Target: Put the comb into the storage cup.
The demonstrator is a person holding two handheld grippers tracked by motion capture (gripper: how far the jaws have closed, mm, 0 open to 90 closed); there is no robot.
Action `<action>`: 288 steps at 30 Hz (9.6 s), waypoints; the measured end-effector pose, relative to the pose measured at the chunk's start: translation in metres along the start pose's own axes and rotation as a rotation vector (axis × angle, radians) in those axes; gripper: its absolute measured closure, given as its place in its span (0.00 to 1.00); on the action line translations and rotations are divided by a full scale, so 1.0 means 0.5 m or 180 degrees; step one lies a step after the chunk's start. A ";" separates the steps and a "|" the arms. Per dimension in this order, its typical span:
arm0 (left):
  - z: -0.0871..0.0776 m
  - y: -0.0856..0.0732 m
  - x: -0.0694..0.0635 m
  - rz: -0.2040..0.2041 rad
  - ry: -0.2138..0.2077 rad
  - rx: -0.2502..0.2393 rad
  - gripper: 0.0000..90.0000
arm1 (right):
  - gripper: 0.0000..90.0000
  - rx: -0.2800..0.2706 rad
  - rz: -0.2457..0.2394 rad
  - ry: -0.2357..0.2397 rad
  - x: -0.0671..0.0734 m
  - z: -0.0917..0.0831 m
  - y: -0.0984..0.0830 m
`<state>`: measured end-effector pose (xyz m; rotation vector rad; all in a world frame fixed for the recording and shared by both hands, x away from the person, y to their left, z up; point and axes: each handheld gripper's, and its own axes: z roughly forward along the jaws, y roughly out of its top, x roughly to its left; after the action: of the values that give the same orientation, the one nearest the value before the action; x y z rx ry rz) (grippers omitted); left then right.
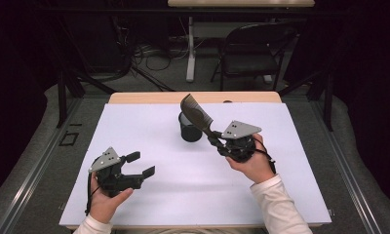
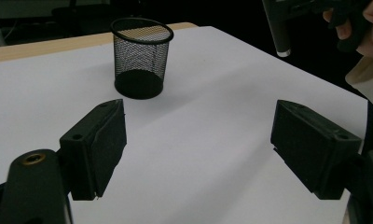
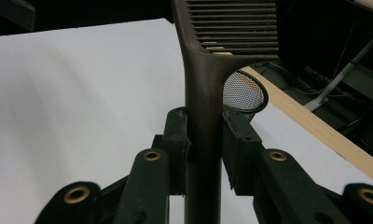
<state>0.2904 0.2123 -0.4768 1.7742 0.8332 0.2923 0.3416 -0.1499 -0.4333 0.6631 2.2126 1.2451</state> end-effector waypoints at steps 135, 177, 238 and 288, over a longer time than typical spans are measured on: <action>0.115 0.213 -0.010 -0.0844 -0.0106 -0.0397 0.69 | 0.81 -0.0079 -0.0087 0.0047 0.090 0.053 -0.007; 0.138 0.202 -0.011 -0.1159 -0.0302 -0.0392 0.89 | 0.81 -0.0101 0.0003 0.0144 0.095 0.059 -0.008; 0.141 0.192 0.001 -0.1424 -0.0489 -0.0407 0.94 | 0.81 -0.0070 0.0043 0.0195 0.090 0.067 -0.014; 0.148 0.194 0.007 -0.1446 -0.0402 -0.0604 0.94 | 0.58 -0.0119 0.0391 0.0221 0.067 0.066 -0.013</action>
<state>0.3732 0.1456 -0.4167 1.3675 1.0514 -0.0398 0.3366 -0.1114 -0.4602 0.7615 2.2274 1.3866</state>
